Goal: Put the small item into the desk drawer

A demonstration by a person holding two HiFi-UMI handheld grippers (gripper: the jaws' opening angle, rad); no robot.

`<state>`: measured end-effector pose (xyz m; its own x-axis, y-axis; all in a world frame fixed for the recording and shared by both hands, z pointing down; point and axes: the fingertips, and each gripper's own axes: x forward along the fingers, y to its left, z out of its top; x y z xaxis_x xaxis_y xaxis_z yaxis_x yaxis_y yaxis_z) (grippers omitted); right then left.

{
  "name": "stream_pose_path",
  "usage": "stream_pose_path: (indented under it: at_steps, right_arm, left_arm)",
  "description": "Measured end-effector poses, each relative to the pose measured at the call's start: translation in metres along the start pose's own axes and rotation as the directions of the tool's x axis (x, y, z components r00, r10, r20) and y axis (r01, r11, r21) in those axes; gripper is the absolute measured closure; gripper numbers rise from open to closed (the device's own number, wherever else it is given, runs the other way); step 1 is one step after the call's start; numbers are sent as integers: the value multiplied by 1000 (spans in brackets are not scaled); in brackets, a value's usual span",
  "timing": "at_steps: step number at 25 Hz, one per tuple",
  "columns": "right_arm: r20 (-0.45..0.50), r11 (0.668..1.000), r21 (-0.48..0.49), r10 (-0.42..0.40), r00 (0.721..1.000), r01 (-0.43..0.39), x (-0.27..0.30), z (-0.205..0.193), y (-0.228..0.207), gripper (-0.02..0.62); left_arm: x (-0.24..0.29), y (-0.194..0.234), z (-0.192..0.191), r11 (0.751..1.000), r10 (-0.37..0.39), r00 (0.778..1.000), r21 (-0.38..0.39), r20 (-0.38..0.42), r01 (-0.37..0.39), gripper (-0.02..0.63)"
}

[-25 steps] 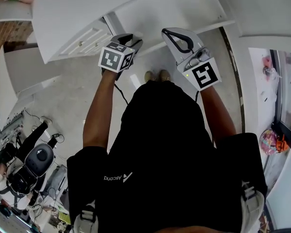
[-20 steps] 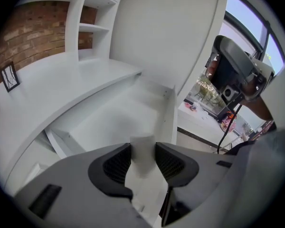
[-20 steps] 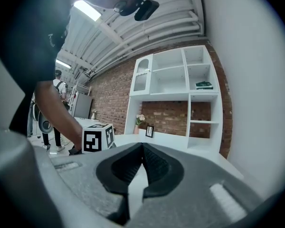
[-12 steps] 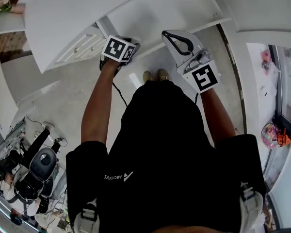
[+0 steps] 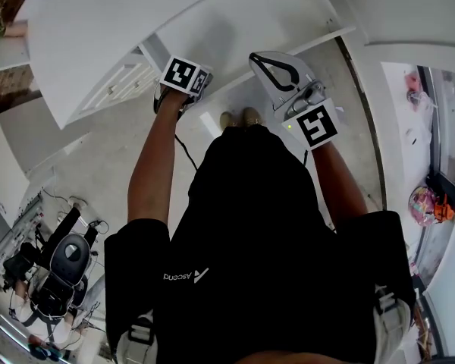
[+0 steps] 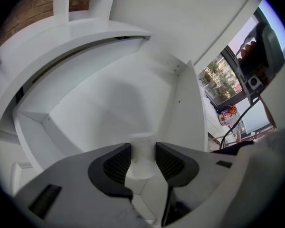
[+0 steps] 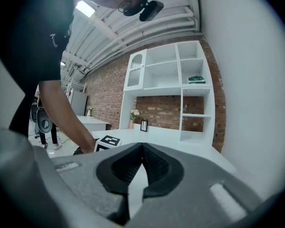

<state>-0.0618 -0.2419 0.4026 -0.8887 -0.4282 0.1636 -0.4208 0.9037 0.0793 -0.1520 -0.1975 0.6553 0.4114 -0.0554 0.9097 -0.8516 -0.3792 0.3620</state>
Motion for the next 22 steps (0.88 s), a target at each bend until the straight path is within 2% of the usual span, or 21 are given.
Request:
stream_pose_path:
  at_steps: [14,22]
  right_arm:
    - [-15,1000,19,-4,1000,5,4,-13,-25,595]
    - [-21,1000,20,-11,1000,12,0,-17,-34,595]
  left_arm:
    - [37,7,-1,998,-10,992,-60,-122,2,443]
    - [45,9,-3,999,14,987,-47,-163,-22,440]
